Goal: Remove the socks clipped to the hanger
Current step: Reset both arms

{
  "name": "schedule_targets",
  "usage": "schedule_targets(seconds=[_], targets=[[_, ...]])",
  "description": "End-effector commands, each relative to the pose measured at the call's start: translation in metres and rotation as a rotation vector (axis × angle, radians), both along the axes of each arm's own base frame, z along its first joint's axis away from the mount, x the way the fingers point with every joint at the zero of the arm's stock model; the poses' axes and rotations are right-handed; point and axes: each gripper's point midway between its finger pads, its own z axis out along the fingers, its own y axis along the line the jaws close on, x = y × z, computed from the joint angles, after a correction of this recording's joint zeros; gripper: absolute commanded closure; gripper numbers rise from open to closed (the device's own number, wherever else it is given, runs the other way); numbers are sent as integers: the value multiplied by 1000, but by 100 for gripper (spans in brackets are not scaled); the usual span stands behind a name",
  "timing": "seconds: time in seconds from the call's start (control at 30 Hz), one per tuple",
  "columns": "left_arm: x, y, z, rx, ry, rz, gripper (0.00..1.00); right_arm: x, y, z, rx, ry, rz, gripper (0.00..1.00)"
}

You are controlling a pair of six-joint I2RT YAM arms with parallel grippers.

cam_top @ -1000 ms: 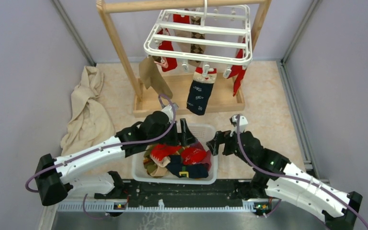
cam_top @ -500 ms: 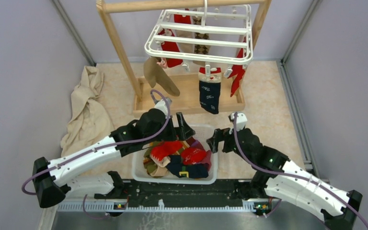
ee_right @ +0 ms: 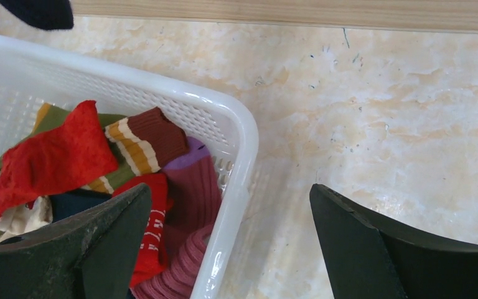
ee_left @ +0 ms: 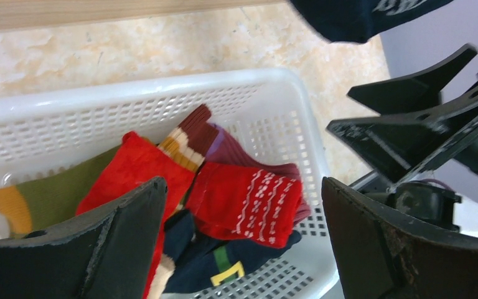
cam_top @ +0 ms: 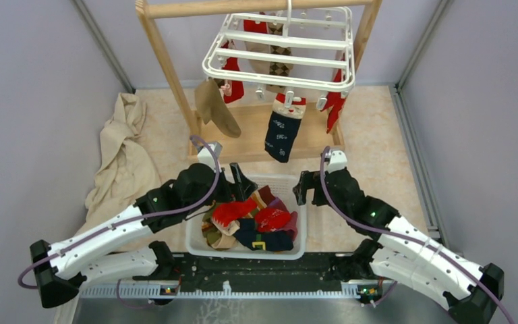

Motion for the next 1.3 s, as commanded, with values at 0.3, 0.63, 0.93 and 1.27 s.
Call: schedule_targets(seconds=[0.3,0.63,0.93,1.27], targets=[[-17,63,-23,38,-108,54,1,48,-28,36,107,-60,-235,1],[-4,59,-49,231,-116,2,1,103,-41,38,99,-69,-321,2],[52,70,-66,267,-42,41,1,132,-80,24,69,-101,-432,2],[128,110,-40,297,-157,291,1,129,-154,39,22,-294,-674,2]])
